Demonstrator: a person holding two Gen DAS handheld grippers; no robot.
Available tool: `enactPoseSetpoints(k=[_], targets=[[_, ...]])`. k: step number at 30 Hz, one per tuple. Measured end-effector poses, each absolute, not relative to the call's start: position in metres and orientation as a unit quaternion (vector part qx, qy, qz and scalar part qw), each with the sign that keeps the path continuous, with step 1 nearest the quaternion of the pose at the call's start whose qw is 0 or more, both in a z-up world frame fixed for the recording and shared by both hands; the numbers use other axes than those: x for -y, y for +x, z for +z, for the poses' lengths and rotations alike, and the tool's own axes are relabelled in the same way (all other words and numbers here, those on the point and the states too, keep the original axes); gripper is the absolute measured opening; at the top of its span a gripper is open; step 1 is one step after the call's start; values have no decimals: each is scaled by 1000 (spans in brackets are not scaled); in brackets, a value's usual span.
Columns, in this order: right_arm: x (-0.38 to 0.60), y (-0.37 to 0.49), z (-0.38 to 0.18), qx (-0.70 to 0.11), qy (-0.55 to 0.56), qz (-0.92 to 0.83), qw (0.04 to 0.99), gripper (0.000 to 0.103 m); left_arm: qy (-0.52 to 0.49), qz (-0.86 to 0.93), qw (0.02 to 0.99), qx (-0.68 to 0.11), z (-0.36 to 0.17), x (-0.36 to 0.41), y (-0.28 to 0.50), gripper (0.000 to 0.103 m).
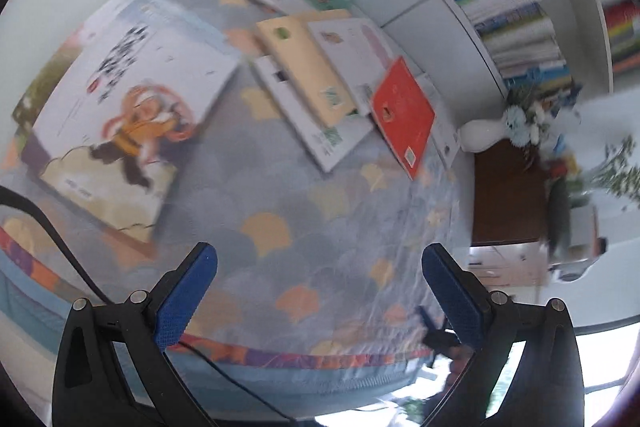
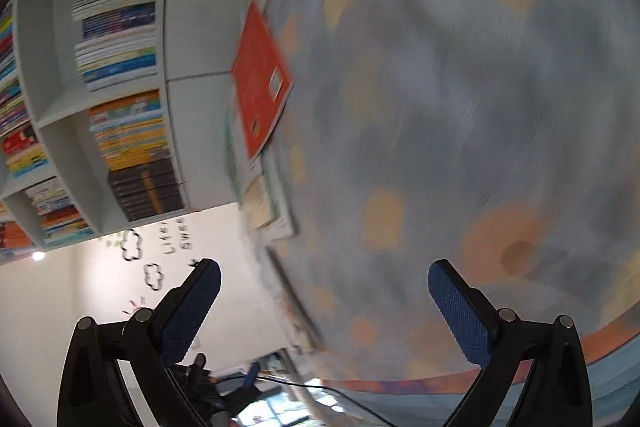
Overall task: Organize books
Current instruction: 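Move both open grippers back over the red workbook on the pile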
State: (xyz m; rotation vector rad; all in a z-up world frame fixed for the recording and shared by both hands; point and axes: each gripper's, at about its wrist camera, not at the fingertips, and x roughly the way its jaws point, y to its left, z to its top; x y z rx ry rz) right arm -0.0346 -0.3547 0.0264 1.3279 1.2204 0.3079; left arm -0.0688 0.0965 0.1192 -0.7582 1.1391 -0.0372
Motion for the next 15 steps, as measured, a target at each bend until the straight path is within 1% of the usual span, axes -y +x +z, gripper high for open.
enactPoseSetpoints(k=[3, 5, 8, 10, 12, 15], targets=[[383, -14, 52, -520, 543, 157, 640, 103, -295, 6, 815, -499, 139, -67, -59, 102], [395, 2, 76, -509, 508, 173, 673, 103, -257, 20, 829, -497, 151, -54, -47, 102], [409, 23, 106, -480, 475, 183, 714, 103, -149, 58, 857, -490, 171, -30, -27, 102], [412, 33, 120, -465, 476, 185, 724, 103, -84, 82, 879, -462, 188, -18, -19, 102], [405, 41, 132, -454, 484, 195, 722, 103, -79, 83, 895, -431, 199, -13, -13, 102], [391, 48, 144, -455, 475, 197, 727, 103, -106, 68, 904, -408, 206, -11, 5, 102]])
